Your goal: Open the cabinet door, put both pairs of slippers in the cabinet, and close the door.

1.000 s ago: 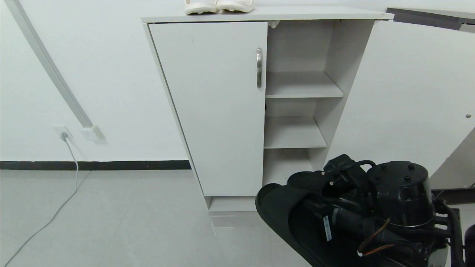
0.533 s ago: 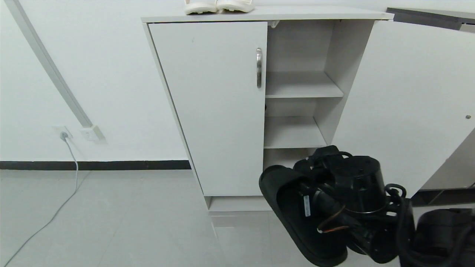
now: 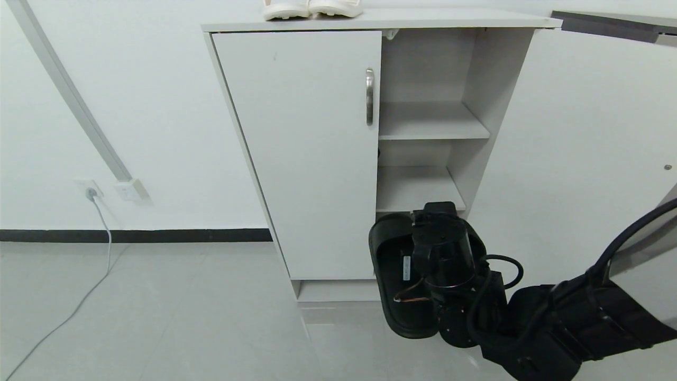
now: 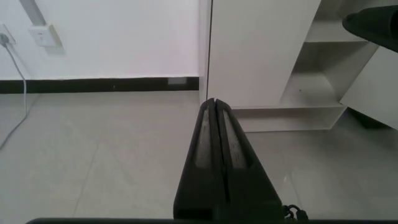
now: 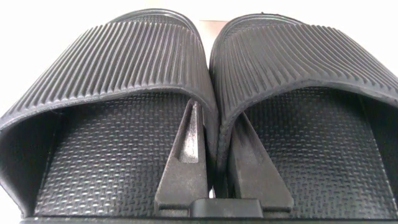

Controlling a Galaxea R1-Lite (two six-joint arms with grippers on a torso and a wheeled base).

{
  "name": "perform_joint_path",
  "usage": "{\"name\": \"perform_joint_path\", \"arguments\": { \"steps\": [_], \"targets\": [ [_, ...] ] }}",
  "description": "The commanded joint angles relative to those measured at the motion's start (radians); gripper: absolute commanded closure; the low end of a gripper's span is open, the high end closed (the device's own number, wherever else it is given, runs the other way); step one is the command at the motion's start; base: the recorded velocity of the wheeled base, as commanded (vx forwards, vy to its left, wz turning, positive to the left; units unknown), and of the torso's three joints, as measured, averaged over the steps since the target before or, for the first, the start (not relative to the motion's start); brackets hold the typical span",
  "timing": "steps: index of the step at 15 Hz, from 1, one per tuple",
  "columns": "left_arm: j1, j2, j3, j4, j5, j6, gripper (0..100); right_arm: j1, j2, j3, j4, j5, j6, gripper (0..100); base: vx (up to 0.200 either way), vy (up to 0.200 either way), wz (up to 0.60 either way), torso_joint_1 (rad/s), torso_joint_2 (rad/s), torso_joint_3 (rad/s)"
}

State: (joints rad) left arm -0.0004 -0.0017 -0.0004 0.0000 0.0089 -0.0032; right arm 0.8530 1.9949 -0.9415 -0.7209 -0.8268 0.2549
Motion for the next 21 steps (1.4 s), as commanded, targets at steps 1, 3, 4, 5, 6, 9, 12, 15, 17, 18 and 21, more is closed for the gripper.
{"name": "perform_joint_path", "arguments": {
  "steps": [1,3,4,5,6,9,12,15,17,18,21],
  "targets": [
    [0.000,0.003,0.000,0.000,0.000,0.000,100,0.000,0.012,0.000,-0.002,0.000,0.001,100,0.000,-0.200,0.00,0.002,0.00,0.007],
    [0.000,0.003,0.000,0.000,0.000,0.000,100,0.000,0.012,0.003,-0.002,0.000,0.001,100,0.000,-0.200,0.00,0.002,0.00,0.002],
    [0.000,0.003,0.000,0.000,0.000,0.000,100,0.000,0.013,0.012,-0.003,0.002,0.003,100,0.000,-0.200,0.00,0.002,0.01,-0.007],
    [0.000,0.003,0.000,0.000,0.000,0.000,100,-0.002,0.015,0.015,-0.003,0.005,0.003,100,0.000,-0.200,0.00,0.002,0.00,-0.002],
    [0.000,0.003,0.000,0.000,0.000,0.000,100,-0.002,0.016,0.015,-0.002,0.008,0.003,100,0.000,-0.200,0.00,-0.002,0.00,0.002],
    [0.000,0.003,0.000,0.000,0.000,0.000,100,-0.017,0.055,0.007,-0.012,0.009,0.003,100,0.000,0.000,0.00,0.000,0.00,0.000],
    [0.000,0.003,0.000,0.000,0.000,0.000,100,-0.038,0.088,-0.031,-0.046,0.008,-0.005,100,0.000,0.000,0.00,0.000,0.00,0.000],
    [0.000,0.003,-0.001,0.000,0.000,0.003,100,-0.060,0.122,-0.083,-0.046,0.003,-0.008,100,0.000,0.000,0.00,0.000,0.00,0.000],
    [0.000,0.003,-0.001,0.000,0.000,0.003,100,-0.060,0.124,-0.082,-0.046,0.003,-0.008,100,0.000,0.000,0.00,0.000,0.00,0.000],
    [0.000,0.003,0.000,0.000,0.000,0.003,100,-0.057,0.127,-0.083,-0.046,0.003,-0.008,100,0.000,0.000,0.00,0.000,0.00,0.000],
    [0.000,0.003,-0.001,0.000,-0.001,0.003,100,-0.055,0.176,-0.117,-0.051,0.014,-0.008,100,0.000,0.000,0.00,0.000,0.00,0.000]
  ]
}}
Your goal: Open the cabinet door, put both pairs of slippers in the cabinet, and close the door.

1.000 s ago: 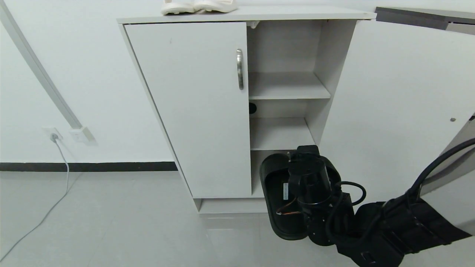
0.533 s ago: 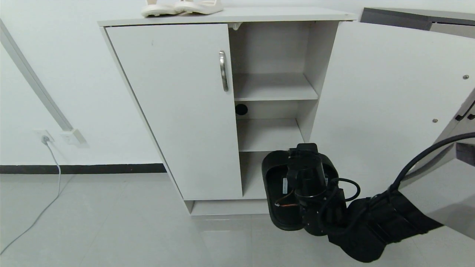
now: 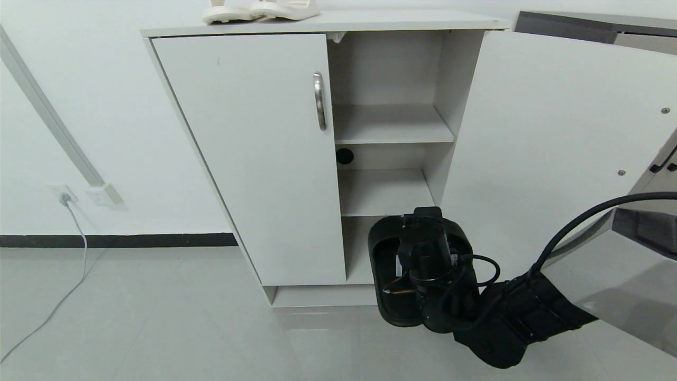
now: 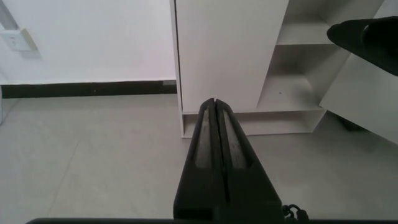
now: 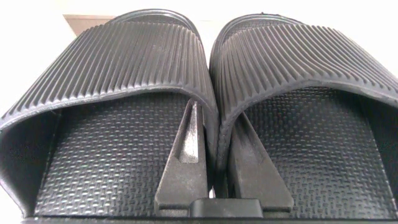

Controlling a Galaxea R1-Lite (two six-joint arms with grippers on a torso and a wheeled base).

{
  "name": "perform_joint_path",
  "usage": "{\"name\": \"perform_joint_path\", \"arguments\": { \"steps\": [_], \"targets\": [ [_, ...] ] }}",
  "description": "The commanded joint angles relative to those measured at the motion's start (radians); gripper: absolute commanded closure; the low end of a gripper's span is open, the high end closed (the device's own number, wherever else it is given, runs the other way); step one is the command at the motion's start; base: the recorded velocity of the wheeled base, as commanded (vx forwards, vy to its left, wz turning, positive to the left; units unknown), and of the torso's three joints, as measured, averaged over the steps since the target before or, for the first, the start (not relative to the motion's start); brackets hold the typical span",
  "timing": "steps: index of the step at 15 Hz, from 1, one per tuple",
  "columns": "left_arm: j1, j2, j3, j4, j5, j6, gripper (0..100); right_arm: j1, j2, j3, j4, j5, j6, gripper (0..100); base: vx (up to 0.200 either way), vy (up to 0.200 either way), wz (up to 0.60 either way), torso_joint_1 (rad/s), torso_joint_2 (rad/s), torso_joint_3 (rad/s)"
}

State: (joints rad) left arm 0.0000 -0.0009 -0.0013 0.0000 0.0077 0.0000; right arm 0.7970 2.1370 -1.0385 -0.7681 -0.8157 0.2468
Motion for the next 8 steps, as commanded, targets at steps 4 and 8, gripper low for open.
{"name": "perform_joint_path", "arguments": {
  "steps": [4,8],
  "targets": [
    [0.000,0.002,0.000,0.000,0.000,0.000,100,0.001,0.090,-0.055,-0.120,0.072,-0.078,100,0.000,0.000,0.00,0.003,0.00,-0.109],
    [0.000,0.002,0.000,0.002,-0.002,0.000,100,0.001,0.092,-0.060,-0.149,0.078,-0.113,100,0.000,0.000,0.00,0.001,0.00,-0.189]
  ]
}}
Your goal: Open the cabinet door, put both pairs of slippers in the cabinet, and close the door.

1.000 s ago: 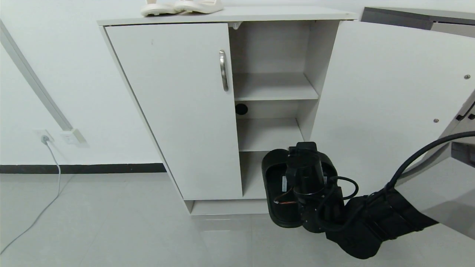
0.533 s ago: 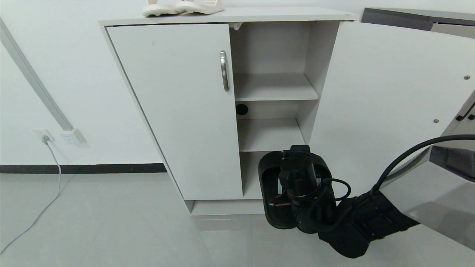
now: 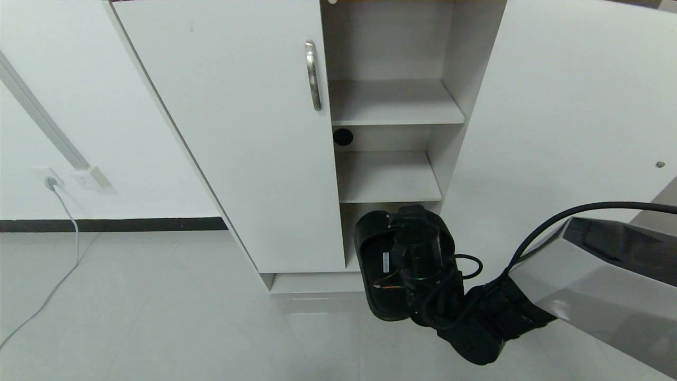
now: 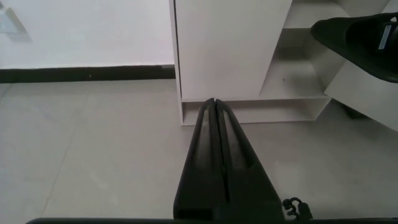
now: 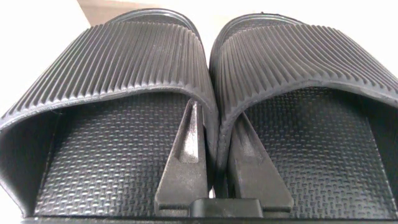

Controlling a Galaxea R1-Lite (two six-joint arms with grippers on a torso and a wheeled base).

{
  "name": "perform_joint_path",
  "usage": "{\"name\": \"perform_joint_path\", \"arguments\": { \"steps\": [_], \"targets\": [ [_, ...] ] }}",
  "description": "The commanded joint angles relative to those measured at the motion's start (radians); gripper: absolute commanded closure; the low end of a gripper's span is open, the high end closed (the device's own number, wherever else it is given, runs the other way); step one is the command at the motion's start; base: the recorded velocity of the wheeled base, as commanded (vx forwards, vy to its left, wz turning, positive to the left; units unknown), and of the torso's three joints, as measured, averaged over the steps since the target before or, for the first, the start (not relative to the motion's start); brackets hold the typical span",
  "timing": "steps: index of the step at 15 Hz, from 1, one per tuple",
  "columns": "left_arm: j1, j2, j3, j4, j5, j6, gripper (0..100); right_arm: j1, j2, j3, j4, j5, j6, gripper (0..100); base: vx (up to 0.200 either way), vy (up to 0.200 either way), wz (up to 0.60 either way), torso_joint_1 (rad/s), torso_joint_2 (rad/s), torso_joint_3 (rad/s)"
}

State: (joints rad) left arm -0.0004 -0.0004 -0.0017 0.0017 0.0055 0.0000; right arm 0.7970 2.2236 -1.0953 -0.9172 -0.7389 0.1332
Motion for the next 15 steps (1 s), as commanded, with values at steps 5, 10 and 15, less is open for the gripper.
{"name": "perform_joint_path", "arguments": {
  "steps": [5,10,15],
  "targets": [
    [0.000,0.002,0.000,0.000,0.001,0.000,100,0.002,-0.002,-0.014,0.000,0.000,-0.001,100,0.000,0.000,0.00,0.003,0.00,-0.197],
    [0.000,0.002,0.002,0.000,0.002,0.000,100,0.033,-0.068,0.040,-0.173,-0.014,-0.106,100,0.000,0.000,0.00,0.005,0.00,-0.178],
    [0.000,0.002,0.002,0.000,0.002,0.000,100,0.027,-0.012,0.078,-0.489,-0.005,-0.313,100,0.000,0.000,0.00,0.000,0.00,0.000]
  ]
}}
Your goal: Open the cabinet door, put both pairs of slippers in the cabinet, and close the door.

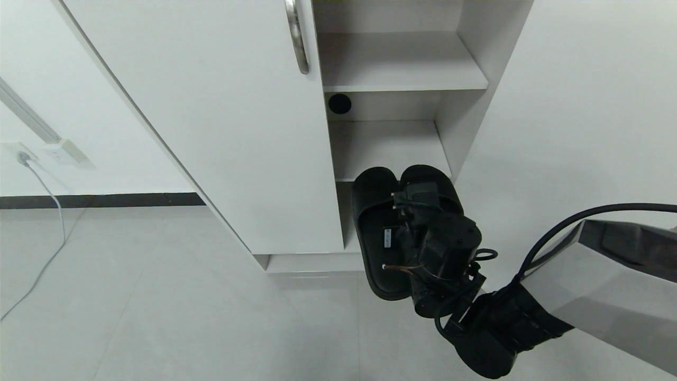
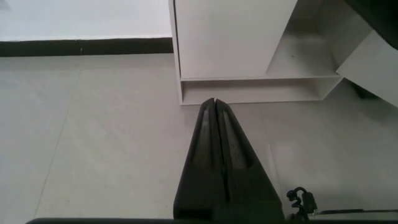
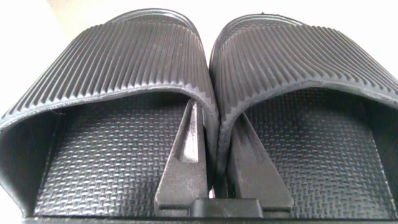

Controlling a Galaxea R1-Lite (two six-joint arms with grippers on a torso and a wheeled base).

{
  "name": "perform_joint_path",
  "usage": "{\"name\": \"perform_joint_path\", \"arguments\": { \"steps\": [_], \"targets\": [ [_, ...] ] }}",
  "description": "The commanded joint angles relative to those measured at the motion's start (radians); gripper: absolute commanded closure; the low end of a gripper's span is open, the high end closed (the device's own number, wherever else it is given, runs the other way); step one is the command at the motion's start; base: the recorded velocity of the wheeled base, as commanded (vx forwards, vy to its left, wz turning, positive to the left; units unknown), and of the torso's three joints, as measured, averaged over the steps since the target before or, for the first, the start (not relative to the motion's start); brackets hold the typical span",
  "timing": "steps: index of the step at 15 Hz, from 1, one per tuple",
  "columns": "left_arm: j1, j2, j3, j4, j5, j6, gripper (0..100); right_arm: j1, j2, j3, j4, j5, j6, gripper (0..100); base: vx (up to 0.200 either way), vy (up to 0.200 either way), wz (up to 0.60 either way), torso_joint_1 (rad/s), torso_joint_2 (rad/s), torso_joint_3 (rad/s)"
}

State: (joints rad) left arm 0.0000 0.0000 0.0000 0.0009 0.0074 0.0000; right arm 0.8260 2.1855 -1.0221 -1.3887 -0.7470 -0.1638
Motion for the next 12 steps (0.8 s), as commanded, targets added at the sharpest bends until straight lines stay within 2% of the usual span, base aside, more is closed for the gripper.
{"name": "perform_joint_path", "arguments": {
  "steps": [1,10,12],
  "targets": [
    [0.000,0.002,0.000,0.001,0.000,0.000,100,-0.007,0.053,-0.001,-0.058,0.006,-0.042,100,0.000,0.000,0.00,0.000,0.00,0.000],
    [0.000,0.002,-0.002,0.001,0.000,0.000,100,-0.030,0.091,-0.010,-0.072,0.006,-0.033,100,0.000,0.000,0.00,0.000,0.00,0.000],
    [0.000,0.002,-0.002,0.001,0.000,-0.002,100,-0.033,0.091,-0.010,-0.069,0.008,-0.034,100,0.200,0.000,0.00,0.002,0.00,0.002]
  ]
}}
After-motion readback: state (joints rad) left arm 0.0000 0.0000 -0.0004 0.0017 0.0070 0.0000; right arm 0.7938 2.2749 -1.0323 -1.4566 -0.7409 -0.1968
